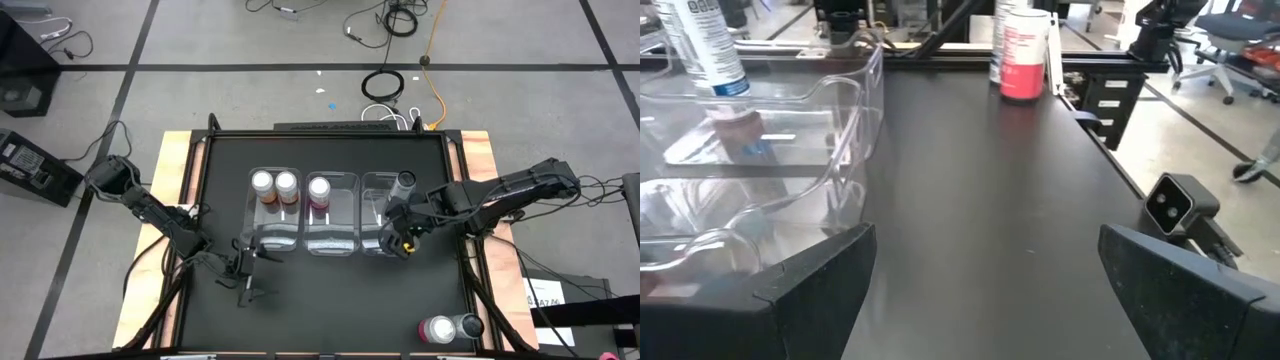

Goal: Sort soda cans
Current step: Put the right pink-white soda can into the center transparent bin

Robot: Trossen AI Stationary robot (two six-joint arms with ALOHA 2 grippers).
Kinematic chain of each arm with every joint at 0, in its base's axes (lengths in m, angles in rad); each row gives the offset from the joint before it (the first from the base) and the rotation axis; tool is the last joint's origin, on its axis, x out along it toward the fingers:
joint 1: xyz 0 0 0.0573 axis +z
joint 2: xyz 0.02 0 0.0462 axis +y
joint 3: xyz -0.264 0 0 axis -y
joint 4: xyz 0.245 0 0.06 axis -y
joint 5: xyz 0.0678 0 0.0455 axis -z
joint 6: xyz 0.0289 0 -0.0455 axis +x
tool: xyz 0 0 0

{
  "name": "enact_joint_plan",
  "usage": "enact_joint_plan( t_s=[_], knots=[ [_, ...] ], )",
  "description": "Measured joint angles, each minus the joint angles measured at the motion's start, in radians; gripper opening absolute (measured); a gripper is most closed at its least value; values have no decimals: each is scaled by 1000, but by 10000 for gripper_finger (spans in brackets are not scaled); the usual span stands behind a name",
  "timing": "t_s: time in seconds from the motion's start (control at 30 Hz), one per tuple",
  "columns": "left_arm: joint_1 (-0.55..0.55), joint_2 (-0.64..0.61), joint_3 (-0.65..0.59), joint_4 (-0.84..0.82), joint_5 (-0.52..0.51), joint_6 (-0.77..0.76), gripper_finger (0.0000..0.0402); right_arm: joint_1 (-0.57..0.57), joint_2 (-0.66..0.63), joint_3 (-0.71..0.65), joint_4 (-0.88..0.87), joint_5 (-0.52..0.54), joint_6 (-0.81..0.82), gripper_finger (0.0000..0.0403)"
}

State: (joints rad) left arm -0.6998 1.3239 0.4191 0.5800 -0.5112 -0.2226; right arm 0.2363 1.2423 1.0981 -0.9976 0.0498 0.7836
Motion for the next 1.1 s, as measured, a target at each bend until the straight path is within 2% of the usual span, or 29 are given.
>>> enact_joint_plan(
  t_s=[0.23, 0.4, 0.67, 0.8, 1.0, 1.1],
  knots=[
    [0, 0, 0, 1, -2, -6, 390, 0, 0, 0, 9, -4, 74, 385],
    [0, 0, 0, 4, -2, -8, 390, 6, 0, 0, 34, 1, -33, 385],
    [0, 0, 0, 6, -2, -8, 390, 141, 18, 25, -24, 70, -11, 385],
    [0, 0, 0, 6, -2, -7, 390, 246, 95, 116, -140, 114, 38, 385],
    [0, 0, 0, 6, -2, -7, 390, 381, 287, 363, -443, 172, 50, 385],
    [0, 0, 0, 5, -2, -7, 390, 431, 358, 471, -524, 170, 77, 385]
  ],
)
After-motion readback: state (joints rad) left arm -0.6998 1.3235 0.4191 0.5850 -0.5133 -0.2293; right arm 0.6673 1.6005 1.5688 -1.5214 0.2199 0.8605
